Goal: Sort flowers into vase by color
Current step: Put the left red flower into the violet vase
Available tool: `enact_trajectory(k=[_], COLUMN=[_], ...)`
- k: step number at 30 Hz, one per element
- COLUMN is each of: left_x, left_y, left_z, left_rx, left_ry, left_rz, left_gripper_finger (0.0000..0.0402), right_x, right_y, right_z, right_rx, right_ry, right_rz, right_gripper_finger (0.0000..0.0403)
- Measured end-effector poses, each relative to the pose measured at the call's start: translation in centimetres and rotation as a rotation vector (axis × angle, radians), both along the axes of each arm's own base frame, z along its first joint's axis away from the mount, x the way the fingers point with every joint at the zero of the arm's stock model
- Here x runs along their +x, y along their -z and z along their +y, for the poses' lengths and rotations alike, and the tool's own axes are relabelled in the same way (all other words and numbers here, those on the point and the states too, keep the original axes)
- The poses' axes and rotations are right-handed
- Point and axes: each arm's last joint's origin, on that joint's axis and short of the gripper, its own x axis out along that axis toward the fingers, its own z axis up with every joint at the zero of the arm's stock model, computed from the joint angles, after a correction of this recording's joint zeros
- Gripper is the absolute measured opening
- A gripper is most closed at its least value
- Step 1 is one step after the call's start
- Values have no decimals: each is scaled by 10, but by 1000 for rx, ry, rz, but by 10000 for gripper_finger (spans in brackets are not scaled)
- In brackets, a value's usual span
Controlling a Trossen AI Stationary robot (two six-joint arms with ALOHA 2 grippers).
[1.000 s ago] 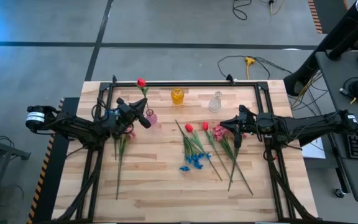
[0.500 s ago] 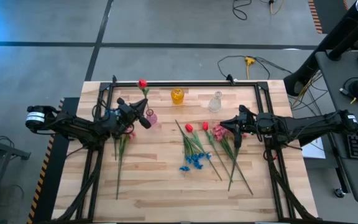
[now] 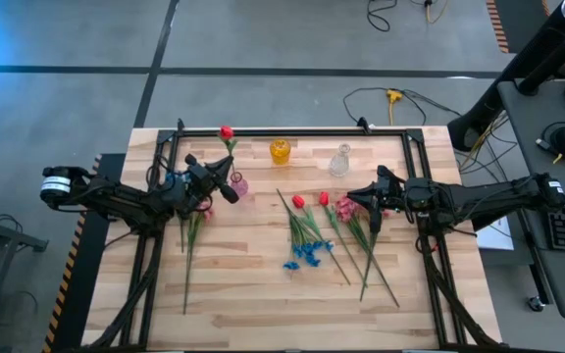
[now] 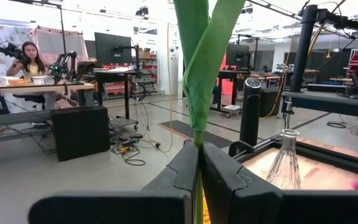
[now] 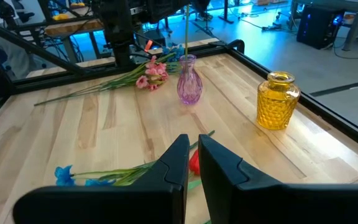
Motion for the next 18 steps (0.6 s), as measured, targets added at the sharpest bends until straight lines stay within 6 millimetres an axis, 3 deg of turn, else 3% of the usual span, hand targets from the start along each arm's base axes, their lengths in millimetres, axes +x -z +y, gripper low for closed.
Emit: enact_trajectory(k=[18], left_x=[0], left_y=[1], left_z=[1], left_rx=[-5], left_ry=[-5], left_rz=[3], left_gripper_finger=[0], right_x=[0], right_y=[0], right_z=[0], right_rx=[0], right_ry=[0], right_rz=[0], right_gripper_finger=[29])
